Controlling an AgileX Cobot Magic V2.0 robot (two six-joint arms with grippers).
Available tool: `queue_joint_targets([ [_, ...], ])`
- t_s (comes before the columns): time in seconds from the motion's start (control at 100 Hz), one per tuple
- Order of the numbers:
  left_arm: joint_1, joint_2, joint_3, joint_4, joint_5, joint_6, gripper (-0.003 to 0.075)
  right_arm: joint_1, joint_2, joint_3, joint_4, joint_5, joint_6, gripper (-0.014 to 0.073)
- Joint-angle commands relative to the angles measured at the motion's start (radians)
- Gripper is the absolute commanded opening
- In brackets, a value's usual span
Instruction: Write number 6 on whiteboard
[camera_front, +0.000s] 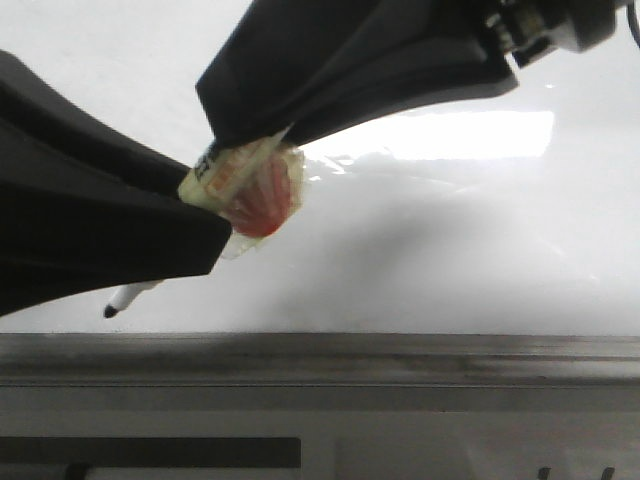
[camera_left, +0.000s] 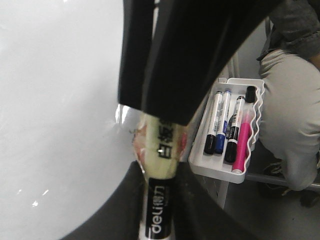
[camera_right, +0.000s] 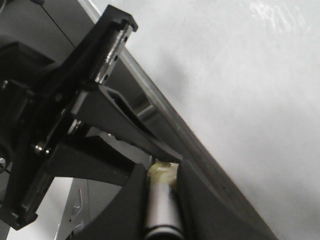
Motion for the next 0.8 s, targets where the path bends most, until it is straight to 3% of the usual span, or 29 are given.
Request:
queue_joint_targets([
  [0.0, -0.006, -0.013, -0.031, -0.008, -0.076, 0.0, -0.0018, -0.001, -0.015, -0.035, 0.031, -0.048, -0.012, -0.0067],
  [0.12, -0.006, -0.013, -0.031, -0.008, -0.07, 0.0, 0.0042, -0.001, -0.015, -0.035, 0.035, -0.045, -0.012, -0.0067],
  [0.27, -0.006, -0.027, -0.031, -0.042, -0.067, 0.0, 0.034, -0.001, -0.015, -0.035, 0.035, -0.056, -0.012, -0.0067],
  [0.34, -0.006, -0.057, -0.031, -0.101, -0.051, 0.0, 0.0417, -0.001, -0.021, -0.035, 0.032, -0.077, -0.012, -0.0067],
  [0.65, -0.006, -0.333, -0.031, -0.262, 0.168, 0.0, 0.0416, -0.005, -0.084, -0.035, -0.022, -0.104, -0.012, -0.0064],
  [0.79, -0.006, -0.465, -0.009, -0.324, 0.204, 0.0, 0.0337, -0.005, -0.084, -0.035, -0.03, -0.102, -0.012, -0.0064],
])
